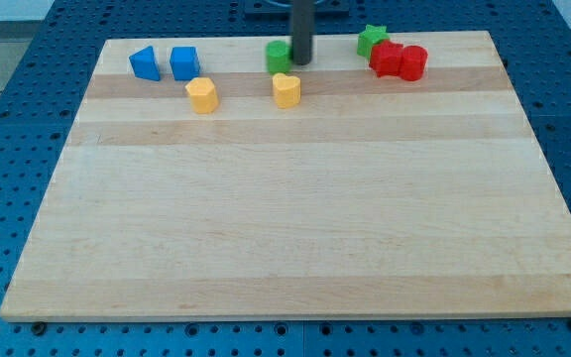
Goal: Slightly move the green circle towards the left
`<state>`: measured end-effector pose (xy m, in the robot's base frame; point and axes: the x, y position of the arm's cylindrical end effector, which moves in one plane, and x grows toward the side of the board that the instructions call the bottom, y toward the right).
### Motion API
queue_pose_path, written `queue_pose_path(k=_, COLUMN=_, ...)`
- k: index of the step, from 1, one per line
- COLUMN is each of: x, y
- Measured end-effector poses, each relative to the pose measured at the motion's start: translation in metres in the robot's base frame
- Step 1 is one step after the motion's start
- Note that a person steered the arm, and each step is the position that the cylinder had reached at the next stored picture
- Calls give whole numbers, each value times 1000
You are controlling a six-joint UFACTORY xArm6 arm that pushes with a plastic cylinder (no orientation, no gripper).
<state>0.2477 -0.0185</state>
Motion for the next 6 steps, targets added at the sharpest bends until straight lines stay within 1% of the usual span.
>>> queue_pose_path(k=3, x=11, y=-34)
queue_pose_path(k=4, x=8, y=-17)
queue_pose_path(k=5, x=-25, y=7)
queue_pose_path(k=6, x=-33, y=16)
